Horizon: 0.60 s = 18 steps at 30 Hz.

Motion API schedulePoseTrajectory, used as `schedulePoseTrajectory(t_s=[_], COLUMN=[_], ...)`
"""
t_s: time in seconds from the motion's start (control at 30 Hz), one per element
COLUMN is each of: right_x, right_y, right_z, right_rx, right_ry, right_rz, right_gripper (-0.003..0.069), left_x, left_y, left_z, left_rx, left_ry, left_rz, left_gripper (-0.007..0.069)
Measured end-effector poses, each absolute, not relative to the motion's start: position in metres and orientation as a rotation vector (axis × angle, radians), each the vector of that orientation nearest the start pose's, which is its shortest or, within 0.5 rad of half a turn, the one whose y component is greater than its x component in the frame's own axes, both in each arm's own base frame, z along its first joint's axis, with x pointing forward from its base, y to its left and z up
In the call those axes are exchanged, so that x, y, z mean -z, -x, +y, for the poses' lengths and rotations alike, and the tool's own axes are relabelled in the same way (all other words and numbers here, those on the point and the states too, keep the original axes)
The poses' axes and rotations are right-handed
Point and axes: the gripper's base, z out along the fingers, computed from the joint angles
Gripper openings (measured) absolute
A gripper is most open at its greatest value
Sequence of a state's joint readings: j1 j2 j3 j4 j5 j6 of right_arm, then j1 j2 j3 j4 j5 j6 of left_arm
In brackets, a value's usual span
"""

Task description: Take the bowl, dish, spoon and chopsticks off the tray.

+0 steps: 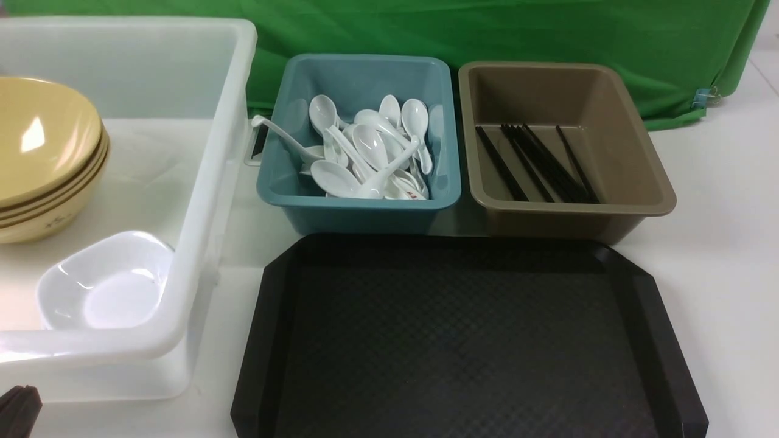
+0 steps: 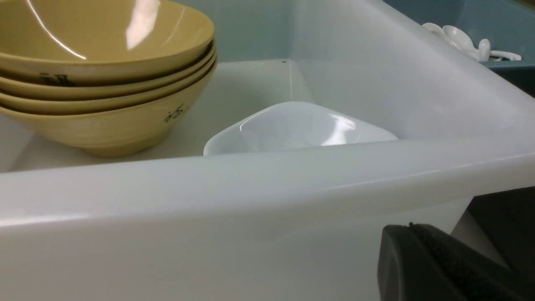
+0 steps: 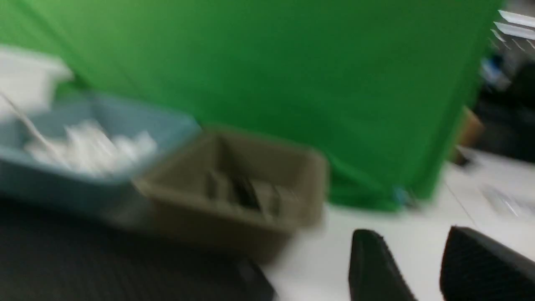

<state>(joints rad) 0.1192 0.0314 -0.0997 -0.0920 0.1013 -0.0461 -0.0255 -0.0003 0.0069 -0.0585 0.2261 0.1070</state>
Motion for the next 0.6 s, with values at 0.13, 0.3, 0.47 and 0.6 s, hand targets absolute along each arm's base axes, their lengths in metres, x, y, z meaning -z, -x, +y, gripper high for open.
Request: schedulePoseTrajectory(t_s=[0.13,0.3,0.47,0.6], right_x=[-0.195,-0.189,-0.188,-0.188], right_y=[-0.056,-0.056,-0.056,-0.056], right_z=[-0.003,-0.004,-0.004,-0.004], right_rx=[0.139,0.164,0.165,0.165], right_ry=[0.092,0.082,0.083,0.083], right_rz=[1.678,1.733,1.737,1.737], right_gripper=[0.0241,0.0241,0.0241,0.0241], left_x=[-0.190,-0.190,-0.190,-0.190], left_y=[-0.056,-0.056,-0.056,-0.056], left_z=[-0.003,-0.003,-0.003,-0.003], left_rx=[-0.008,-0.008,-0.008,-0.008], left_ry=[-0.075,-0.076,-0.076,-0.076], left_rz=[1.714,1.714,1.714,1.714], left_gripper=[0.0003,0.0003,0.0003,0.0003])
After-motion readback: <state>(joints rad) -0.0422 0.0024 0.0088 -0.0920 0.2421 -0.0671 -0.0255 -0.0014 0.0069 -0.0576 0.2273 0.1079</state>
